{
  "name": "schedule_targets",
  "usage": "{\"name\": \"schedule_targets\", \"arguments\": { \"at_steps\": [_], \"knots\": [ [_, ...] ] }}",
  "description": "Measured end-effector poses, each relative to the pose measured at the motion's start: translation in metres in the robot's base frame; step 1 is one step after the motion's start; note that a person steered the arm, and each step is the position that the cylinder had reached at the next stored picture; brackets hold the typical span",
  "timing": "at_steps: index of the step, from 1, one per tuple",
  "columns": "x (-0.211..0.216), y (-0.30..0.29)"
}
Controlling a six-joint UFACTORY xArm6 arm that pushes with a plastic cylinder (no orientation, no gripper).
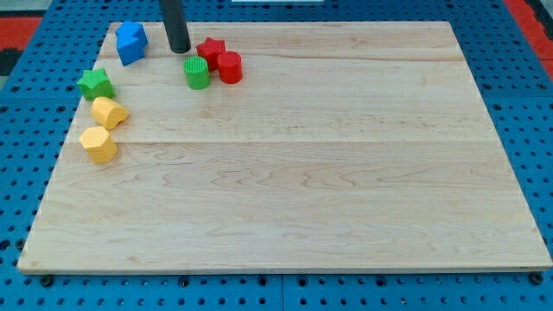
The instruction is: Keep red blocks parallel right to blue blocks
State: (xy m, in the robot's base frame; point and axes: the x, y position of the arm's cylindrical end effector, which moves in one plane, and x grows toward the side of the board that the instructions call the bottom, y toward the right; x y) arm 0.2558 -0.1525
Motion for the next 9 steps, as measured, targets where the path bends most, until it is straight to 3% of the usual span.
{"name": "schedule_targets", "arguments": {
  "at_steps": [1,2,3,4,5,6,7,8,9],
  "knots": [
    [0.019,0.013],
    [0.07,-0.006],
    [0.106,0.053],
    [0.069,0.107],
    [0.035,0.088],
    [0.009,0.019],
    [0.002,0.019],
    [-0.015,0.076],
    [-0.063,0.046]
  ]
}}
